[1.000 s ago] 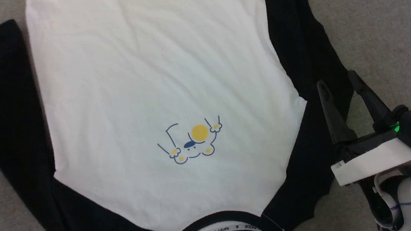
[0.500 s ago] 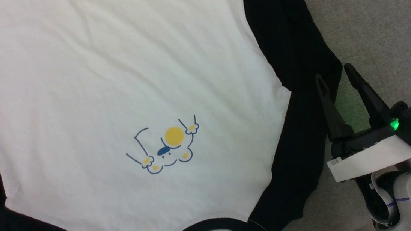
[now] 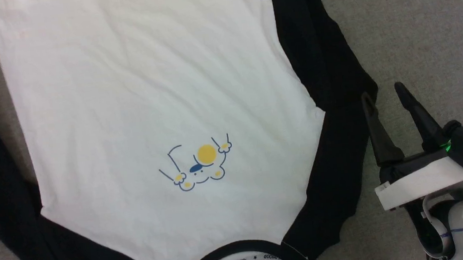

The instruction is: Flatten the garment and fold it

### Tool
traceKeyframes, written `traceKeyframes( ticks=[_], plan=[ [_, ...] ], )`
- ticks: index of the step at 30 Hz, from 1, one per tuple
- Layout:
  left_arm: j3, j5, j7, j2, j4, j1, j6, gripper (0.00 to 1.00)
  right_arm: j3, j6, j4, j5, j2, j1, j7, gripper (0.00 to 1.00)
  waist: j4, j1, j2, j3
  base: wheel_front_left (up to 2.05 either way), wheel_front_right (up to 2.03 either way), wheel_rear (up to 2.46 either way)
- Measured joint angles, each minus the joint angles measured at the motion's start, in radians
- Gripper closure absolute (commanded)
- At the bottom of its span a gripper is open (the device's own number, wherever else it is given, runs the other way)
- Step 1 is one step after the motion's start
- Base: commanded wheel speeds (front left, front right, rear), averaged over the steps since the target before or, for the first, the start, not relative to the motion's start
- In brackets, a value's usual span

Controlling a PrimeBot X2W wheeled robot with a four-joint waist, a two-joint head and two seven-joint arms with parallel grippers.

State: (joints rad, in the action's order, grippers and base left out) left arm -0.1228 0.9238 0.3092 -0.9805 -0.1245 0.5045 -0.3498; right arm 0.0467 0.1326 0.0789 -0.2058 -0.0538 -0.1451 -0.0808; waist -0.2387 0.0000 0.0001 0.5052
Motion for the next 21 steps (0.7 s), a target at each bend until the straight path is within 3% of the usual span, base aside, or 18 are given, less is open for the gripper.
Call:
traceKeyframes(
  ticks=[7, 14, 21],
  plan=[
    [0.079, 0.029, -0.066, -0.014, 0.097, -0.15, 0.007, 1.0, -0.013, 0.0, 0.019, 0.011, 0.0, 0.062, 0.044, 0.0, 0.046, -0.0002, 0.0, -0.115, 0.0, 0.0, 0.0],
    [0.183, 0.088, -0.121, -0.026, 0.26, -0.255, 0.047, 1.0, -0.026, 0.0, 0.049, 0.011, 0.0, 0.101, 0.072, 0.0, 0.101, -0.0003, 0.0, -0.21, 0.0, 0.0, 0.0],
    [0.155, 0.096, -0.112, -0.022, 0.462, -0.264, 0.06, 1.0, -0.014, 0.0, 0.059, 0.01, 0.0, 0.109, 0.087, 0.0, 0.144, -0.0003, 0.0, -0.276, 0.0, 0.0, 0.0]
  ],
)
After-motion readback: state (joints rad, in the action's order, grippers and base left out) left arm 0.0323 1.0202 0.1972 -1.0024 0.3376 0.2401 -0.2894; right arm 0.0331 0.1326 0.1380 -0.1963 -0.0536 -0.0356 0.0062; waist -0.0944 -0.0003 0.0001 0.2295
